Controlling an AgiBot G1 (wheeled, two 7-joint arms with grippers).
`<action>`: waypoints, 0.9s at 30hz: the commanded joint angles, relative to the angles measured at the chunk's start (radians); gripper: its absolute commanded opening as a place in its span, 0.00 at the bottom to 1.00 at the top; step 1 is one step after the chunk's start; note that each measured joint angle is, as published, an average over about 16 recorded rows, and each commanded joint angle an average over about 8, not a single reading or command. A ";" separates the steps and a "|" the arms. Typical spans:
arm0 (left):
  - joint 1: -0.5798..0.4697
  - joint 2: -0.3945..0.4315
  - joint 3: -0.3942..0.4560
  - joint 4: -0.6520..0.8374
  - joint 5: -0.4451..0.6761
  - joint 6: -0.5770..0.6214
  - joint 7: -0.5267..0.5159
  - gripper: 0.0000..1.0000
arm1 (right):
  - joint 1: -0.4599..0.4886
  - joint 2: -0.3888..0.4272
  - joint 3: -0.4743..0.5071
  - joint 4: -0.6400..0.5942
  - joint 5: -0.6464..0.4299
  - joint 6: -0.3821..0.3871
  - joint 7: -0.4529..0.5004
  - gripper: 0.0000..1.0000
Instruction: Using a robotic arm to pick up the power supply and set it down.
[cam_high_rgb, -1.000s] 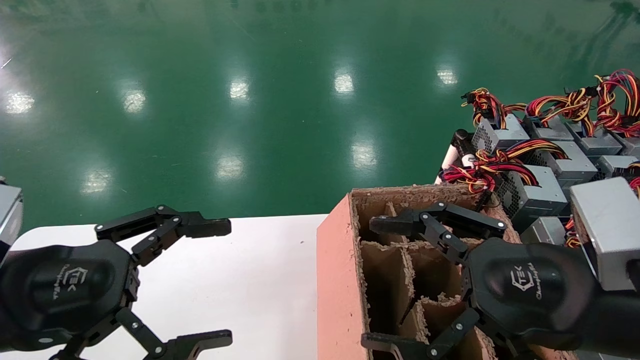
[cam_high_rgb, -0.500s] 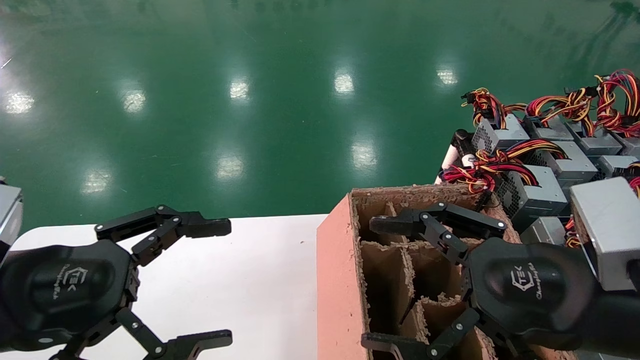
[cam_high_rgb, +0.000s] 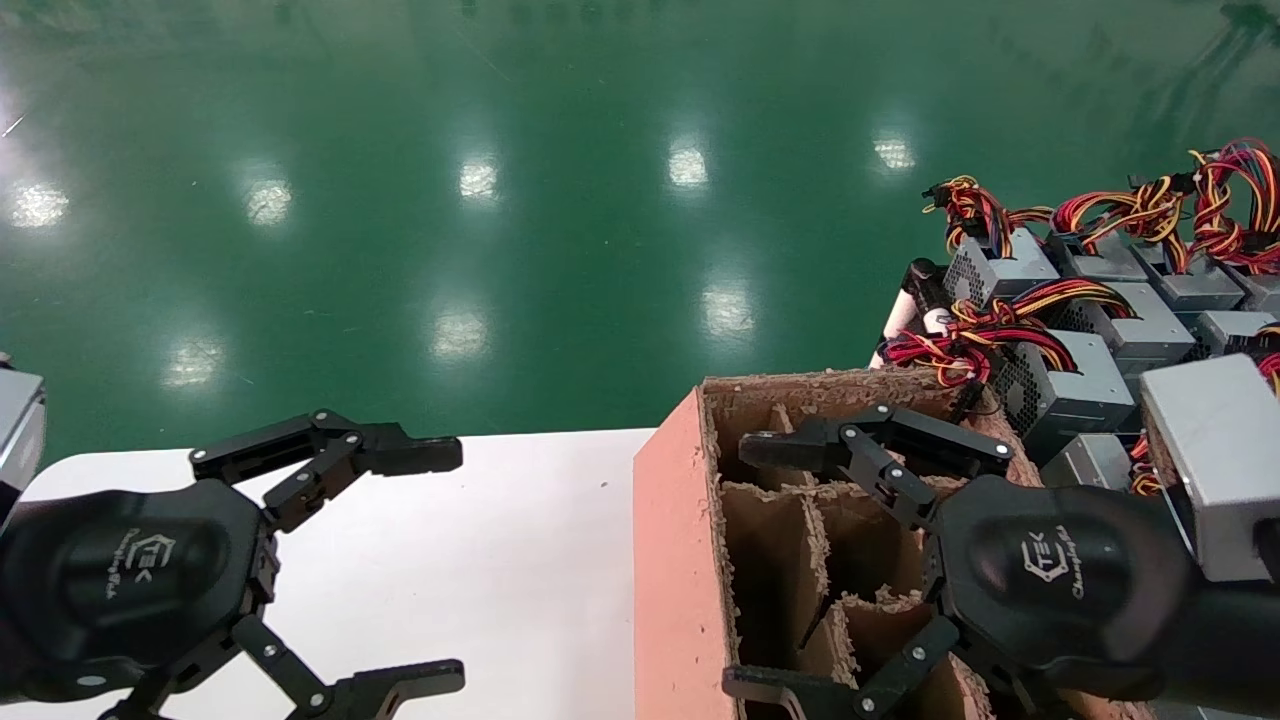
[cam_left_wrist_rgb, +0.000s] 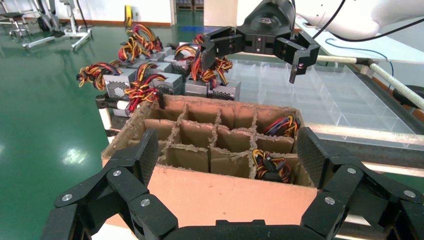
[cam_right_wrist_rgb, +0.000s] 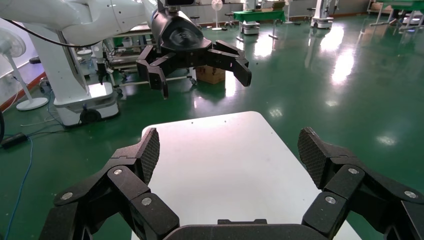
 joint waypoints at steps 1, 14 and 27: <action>0.000 0.000 0.000 0.000 0.000 0.000 0.000 1.00 | 0.000 0.000 0.000 0.000 0.000 0.000 0.000 1.00; 0.000 0.000 0.000 0.000 0.000 0.000 0.000 1.00 | 0.000 0.000 0.000 0.000 0.000 0.000 0.000 1.00; 0.000 0.000 0.000 0.000 0.000 0.000 0.000 1.00 | 0.000 0.000 0.000 0.000 0.000 0.000 0.000 1.00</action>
